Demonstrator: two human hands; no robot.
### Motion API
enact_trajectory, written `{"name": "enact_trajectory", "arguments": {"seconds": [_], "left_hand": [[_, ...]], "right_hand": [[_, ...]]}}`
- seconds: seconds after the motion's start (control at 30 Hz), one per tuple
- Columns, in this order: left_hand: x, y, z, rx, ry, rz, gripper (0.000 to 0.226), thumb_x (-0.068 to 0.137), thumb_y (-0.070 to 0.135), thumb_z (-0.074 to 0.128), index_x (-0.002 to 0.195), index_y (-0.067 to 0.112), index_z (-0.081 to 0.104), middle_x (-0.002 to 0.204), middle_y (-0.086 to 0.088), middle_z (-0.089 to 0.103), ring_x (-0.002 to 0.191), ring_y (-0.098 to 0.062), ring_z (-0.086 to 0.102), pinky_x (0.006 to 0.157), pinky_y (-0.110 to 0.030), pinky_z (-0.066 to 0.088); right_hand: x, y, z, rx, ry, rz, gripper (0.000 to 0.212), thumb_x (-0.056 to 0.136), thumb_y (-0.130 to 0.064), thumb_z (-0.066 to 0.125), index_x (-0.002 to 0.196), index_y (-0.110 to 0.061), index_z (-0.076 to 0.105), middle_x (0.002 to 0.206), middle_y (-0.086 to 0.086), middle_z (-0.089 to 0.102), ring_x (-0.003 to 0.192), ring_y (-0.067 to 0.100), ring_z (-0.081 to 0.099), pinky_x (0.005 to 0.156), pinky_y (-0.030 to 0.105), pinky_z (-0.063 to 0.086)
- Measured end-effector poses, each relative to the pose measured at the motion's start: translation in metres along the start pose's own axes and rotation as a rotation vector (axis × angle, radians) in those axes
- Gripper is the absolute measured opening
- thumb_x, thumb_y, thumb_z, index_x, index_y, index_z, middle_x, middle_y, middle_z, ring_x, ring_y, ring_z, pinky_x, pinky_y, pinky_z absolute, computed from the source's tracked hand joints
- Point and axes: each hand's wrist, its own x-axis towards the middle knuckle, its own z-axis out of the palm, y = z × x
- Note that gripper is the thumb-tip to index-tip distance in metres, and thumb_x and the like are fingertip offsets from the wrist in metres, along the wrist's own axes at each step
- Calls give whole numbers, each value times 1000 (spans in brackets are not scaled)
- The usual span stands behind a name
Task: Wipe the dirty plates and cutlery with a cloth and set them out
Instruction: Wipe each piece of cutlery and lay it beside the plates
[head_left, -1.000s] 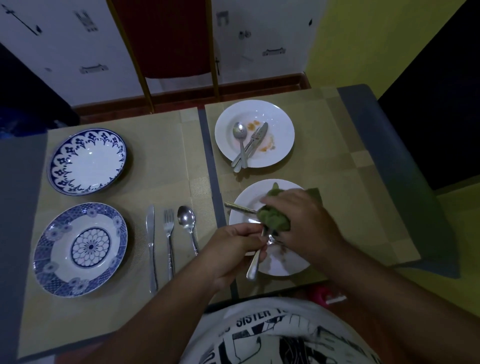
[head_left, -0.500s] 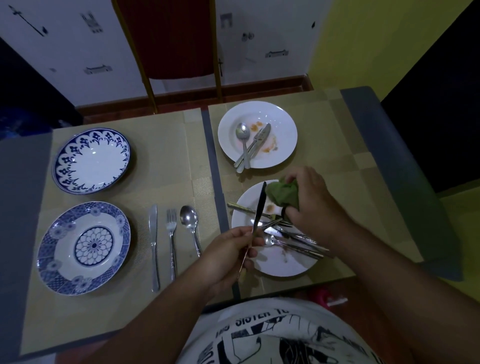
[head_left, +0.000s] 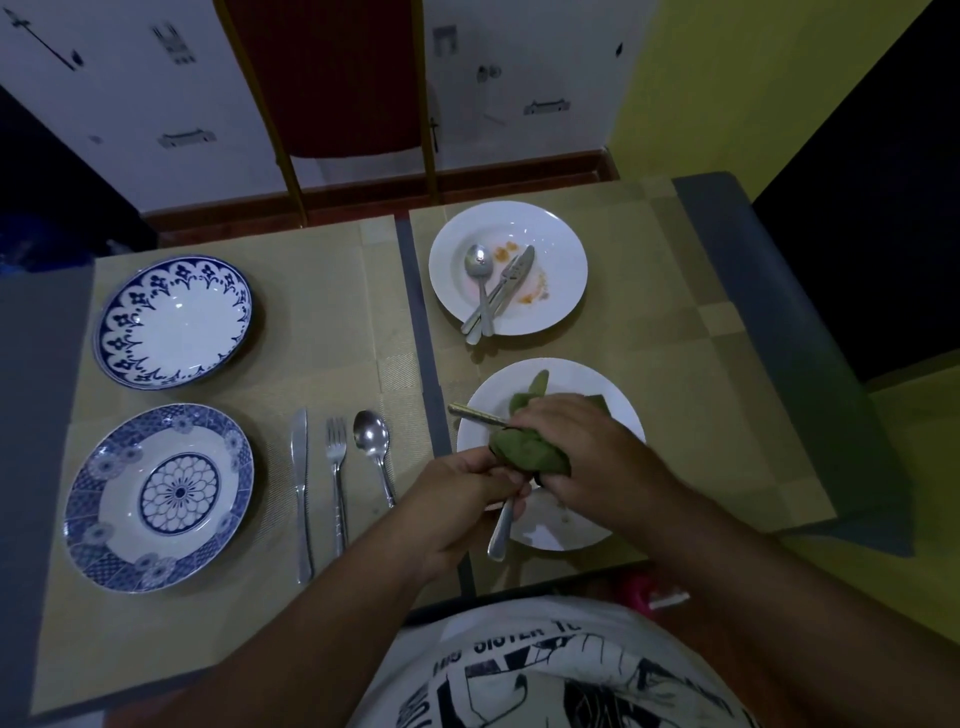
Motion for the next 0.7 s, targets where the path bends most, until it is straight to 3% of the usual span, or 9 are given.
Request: {"name": "enact_trajectory", "arguments": {"seconds": [0.13,0.33,0.5,0.6,0.7], "left_hand": [[-8,-7,-4,-14,-31,3,26,94,-11,58,109,1,75,96,-14,73,76,-16,67,69,-24,58],[-13,-10,-13,31,-24,-74,18,88,-3,69,94,9,82,95,-14,77,78,-17,72,65,-25,57],[-4,-7,-21,-42,35,-140,10,89,1,71,89,3,80,85,-18,73,75,-24,73,72,-35,60],[2,-1,-22,-82,37,-140,12,91,5,69,87,6,80,80,-13,72,69,-19,72,73,-35,61],[1,9,-20,102,48,-93,11,90,22,73,91,18,83,87,-5,77,68,-13,65,71,-30,52]], "right_hand": [[13,15,-8,-104,2,81,44,69,-11,67,113,-18,63,110,0,62,108,22,52,94,39,41],[24,35,-21,-183,92,232,45,69,-4,64,111,-23,61,107,-2,62,104,21,48,79,29,34],[14,32,-21,-90,175,295,50,68,-2,65,114,-24,60,110,-4,61,104,19,47,83,31,38],[6,24,-13,-50,156,298,50,68,-2,66,113,-24,61,109,-4,60,104,18,47,86,31,39],[1,17,-3,-25,123,281,54,65,-3,67,116,-22,62,112,-4,62,108,18,49,93,32,41]]}}
